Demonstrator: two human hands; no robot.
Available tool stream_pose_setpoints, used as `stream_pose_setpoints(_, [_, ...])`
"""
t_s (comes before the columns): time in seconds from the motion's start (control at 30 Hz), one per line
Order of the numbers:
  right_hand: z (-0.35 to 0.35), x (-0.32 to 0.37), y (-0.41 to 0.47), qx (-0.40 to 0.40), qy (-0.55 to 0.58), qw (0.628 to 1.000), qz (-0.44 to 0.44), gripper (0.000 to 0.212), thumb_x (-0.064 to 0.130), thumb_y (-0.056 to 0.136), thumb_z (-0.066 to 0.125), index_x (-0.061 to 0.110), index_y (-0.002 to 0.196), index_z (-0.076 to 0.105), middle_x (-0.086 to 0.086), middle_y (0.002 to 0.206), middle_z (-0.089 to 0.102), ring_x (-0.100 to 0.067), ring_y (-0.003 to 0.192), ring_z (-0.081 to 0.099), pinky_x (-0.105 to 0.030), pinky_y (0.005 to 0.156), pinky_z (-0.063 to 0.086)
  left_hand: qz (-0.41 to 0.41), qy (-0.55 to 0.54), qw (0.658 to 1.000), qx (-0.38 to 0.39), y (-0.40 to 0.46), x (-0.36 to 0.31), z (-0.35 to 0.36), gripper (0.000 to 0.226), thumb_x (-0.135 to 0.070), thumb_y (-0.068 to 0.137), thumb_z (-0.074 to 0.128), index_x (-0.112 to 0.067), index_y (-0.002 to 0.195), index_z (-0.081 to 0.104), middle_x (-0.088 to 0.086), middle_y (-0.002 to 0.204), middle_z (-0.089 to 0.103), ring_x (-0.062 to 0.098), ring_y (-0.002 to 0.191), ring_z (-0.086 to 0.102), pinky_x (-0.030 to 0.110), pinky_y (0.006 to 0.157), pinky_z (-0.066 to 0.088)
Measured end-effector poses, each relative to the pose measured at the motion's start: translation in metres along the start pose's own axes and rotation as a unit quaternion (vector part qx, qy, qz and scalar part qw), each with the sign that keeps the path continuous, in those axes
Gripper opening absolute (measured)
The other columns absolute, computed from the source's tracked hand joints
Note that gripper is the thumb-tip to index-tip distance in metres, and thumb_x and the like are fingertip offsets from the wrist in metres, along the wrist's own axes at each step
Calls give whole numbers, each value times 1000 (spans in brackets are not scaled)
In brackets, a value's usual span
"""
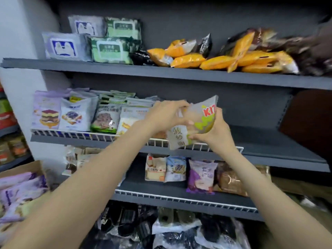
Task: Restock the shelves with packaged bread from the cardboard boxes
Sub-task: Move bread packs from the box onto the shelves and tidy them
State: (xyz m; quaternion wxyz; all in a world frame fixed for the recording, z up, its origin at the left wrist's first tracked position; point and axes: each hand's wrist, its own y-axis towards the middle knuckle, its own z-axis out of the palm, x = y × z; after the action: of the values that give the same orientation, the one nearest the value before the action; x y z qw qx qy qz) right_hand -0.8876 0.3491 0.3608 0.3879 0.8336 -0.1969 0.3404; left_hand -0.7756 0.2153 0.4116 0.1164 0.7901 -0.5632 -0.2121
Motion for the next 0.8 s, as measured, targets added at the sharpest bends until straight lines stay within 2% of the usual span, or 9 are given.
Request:
stream_pose_setpoints(0.1, [-29, -42, 28, -101, 10, 993, 60, 80, 29, 55, 90, 20, 114, 37, 3, 102, 60, -21, 96, 61, -37, 81, 49, 9, 86, 990, -108, 41, -30, 29, 53, -47, 86, 58, -32, 134, 43, -6, 135, 50, 19, 128, 41, 40, 102, 29])
stream_pose_setpoints(0.2, [-42, -76, 59, -145, 13, 982, 124, 79, 36, 60, 87, 12, 115, 36, 2, 101, 56, -27, 102, 60, -36, 82, 45, 8, 138, 983, -124, 69, -39, 62, 57, -36, 89, 57, -28, 140, 35, -4, 143, 40, 19, 135, 31, 36, 105, 25])
stream_pose_setpoints(0.37, [-27, -123, 105, -112, 6, 981, 161, 86, 37, 63, 85, 6, 125, 32, -12, 122, 57, -32, 111, 57, -33, 82, 43, -59, 222, 971, -60, 105, -33, 114, 72, -27, 86, 59, -24, 147, 21, 4, 151, 29, 23, 142, 21, 37, 111, 22])
stream_pose_setpoints(0.4, [-21, -133, 110, -90, -8, 982, 165, 96, 38, 64, 84, 7, 133, 26, -15, 127, 54, -34, 113, 56, -36, 84, 45, -71, 231, 969, -43, 110, -33, 121, 75, -29, 86, 60, -24, 148, 18, 5, 154, 23, 23, 144, 17, 38, 112, 22])
stream_pose_setpoints(0.47, [-10, -152, 116, -12, -40, 983, 179, 118, 37, 67, 82, 13, 148, -1, -21, 137, 42, -38, 116, 52, -39, 88, 46, -81, 240, 967, 5, 119, -35, 134, 80, -31, 86, 63, -25, 150, 15, 6, 157, 15, 24, 144, 17, 38, 111, 25])
stream_pose_setpoints(0.53, [-2, -168, 116, 44, -86, 980, 173, 122, 38, 71, 78, 19, 149, -14, -22, 143, 26, -40, 125, 41, -42, 92, 45, -80, 248, 964, 53, 125, -37, 149, 82, -26, 83, 68, -22, 149, 18, 7, 157, 16, 26, 140, 25, 37, 108, 31])
stream_pose_setpoints(0.6, [1, -177, 114, 38, -188, 975, 107, 107, 42, 73, 75, 18, 150, 4, -23, 147, 14, -40, 134, 24, -44, 99, 44, -85, 253, 961, 64, 128, -36, 161, 81, -18, 82, 68, -19, 147, 21, 7, 154, 24, 27, 134, 33, 36, 103, 34])
stream_pose_setpoints(0.67, [1, -179, 116, 14, -274, 961, 20, 91, 43, 74, 74, 12, 145, 25, -25, 149, 9, -41, 139, 14, -47, 109, 35, -95, 257, 961, 49, 131, -35, 167, 75, -12, 83, 64, -18, 146, 25, 6, 151, 31, 27, 130, 38, 36, 100, 35])
stream_pose_setpoints(0.8, [1, -178, 123, 49, -318, 946, -50, 83, 39, 78, 71, 5, 143, 31, -17, 147, 26, -33, 138, 22, -39, 117, 22, -96, 267, 959, 26, 136, -33, 170, 67, -12, 85, 60, -18, 143, 28, 5, 143, 42, 27, 127, 41, 36, 98, 34])
